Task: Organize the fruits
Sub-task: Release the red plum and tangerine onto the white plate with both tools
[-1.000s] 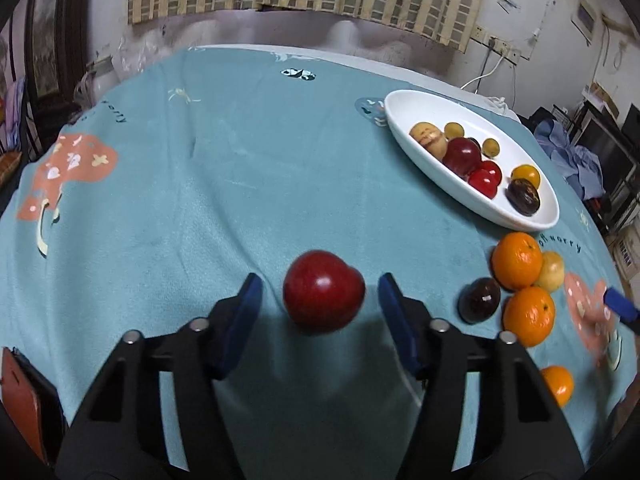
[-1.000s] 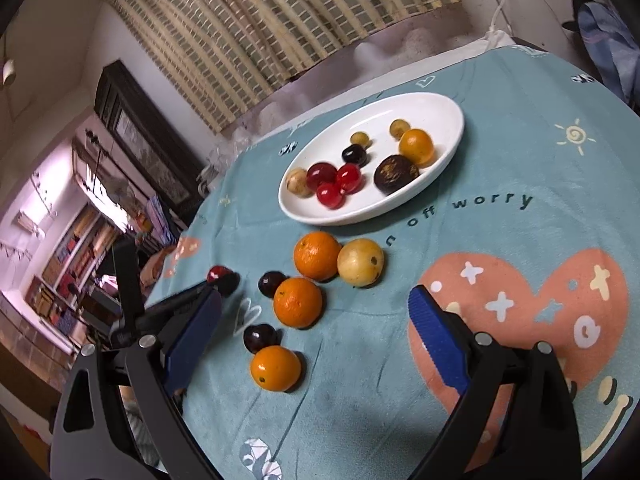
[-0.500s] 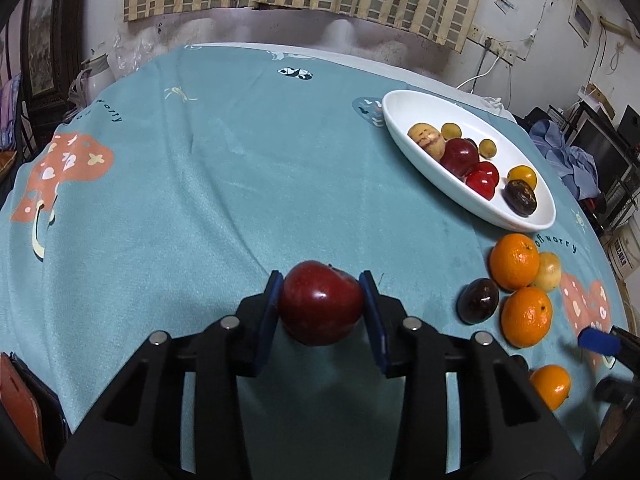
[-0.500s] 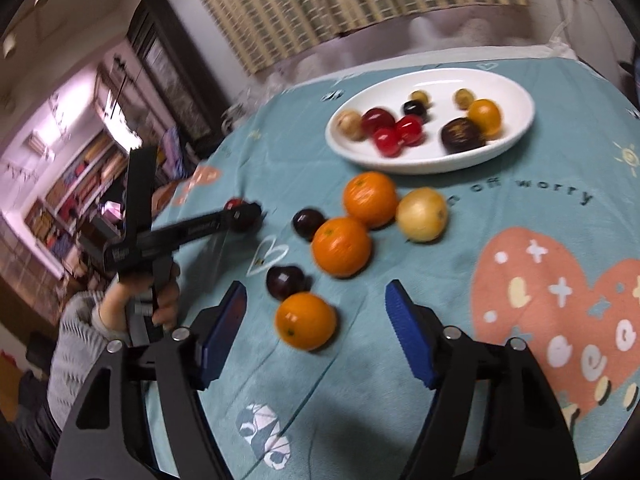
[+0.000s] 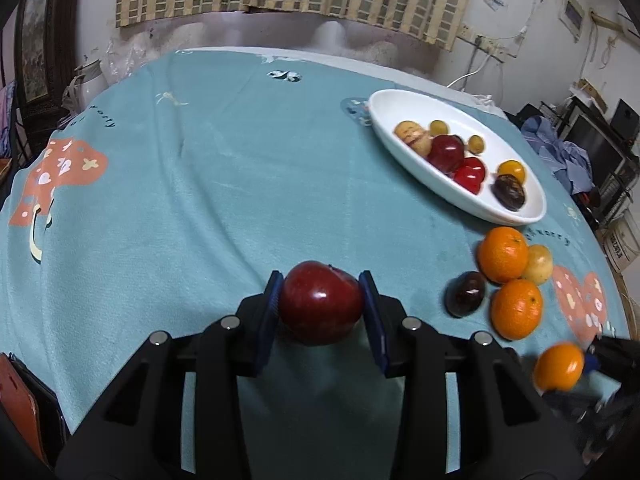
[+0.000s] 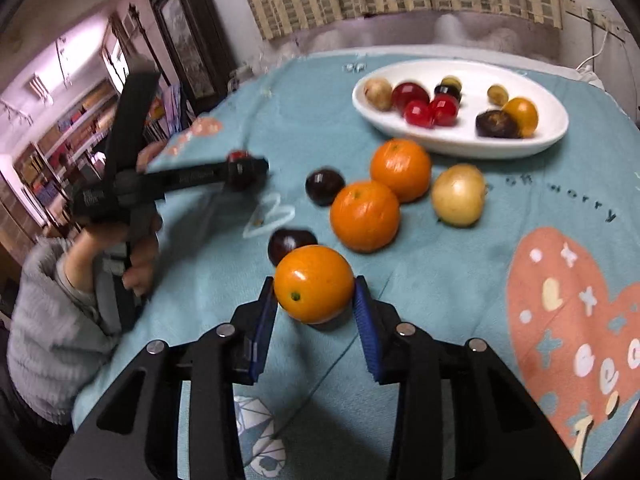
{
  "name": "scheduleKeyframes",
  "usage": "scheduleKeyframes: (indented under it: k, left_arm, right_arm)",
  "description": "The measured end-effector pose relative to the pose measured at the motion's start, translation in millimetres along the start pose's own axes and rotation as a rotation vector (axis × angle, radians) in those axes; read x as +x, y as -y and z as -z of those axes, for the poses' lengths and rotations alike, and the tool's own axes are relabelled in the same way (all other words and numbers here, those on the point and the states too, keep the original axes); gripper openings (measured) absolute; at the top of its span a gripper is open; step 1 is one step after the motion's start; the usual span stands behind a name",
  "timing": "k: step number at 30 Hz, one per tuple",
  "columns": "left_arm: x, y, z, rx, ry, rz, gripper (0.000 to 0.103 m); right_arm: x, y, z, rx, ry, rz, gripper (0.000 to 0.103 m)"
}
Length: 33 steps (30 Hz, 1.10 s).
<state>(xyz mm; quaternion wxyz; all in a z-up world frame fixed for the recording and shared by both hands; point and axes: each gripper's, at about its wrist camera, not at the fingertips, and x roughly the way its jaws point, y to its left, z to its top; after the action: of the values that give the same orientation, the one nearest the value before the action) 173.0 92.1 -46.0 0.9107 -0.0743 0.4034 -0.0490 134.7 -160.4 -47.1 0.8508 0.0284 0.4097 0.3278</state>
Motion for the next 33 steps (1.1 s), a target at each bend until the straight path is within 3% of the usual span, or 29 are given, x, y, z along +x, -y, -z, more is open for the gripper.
scheduleKeyframes:
  k: [7,13,18,26,28,29,33]
  left_arm:
    - [-22,28,-20,0.037,0.069,0.084,0.039]
    - [-8,77,-70,0.116,0.1,0.127,0.039]
    - [27,118,-85,0.18,0.068,0.165,0.039]
    - [79,154,-95,0.23,-0.006,0.199,0.04]
    - [77,160,-88,0.275,-0.004,0.188,0.051]
    - [74,161,-86,0.287,0.007,0.181,0.063]
    - [55,155,-82,0.287,0.046,0.162,0.067]
  right_arm:
    - [-32,31,-23,0.106,0.117,0.013,0.039]
    - [-48,67,-88,0.135,0.2,0.122,0.039]
    - [-19,104,-124,0.197,0.224,0.165,0.039]
    - [19,138,-145,0.332,0.276,0.176,0.043]
    - [13,140,-148,0.348,0.302,0.181,0.096]
    - [6,140,-147,0.347,0.337,0.182,0.096]
    - [-20,129,-147,0.34,0.368,0.118,0.096]
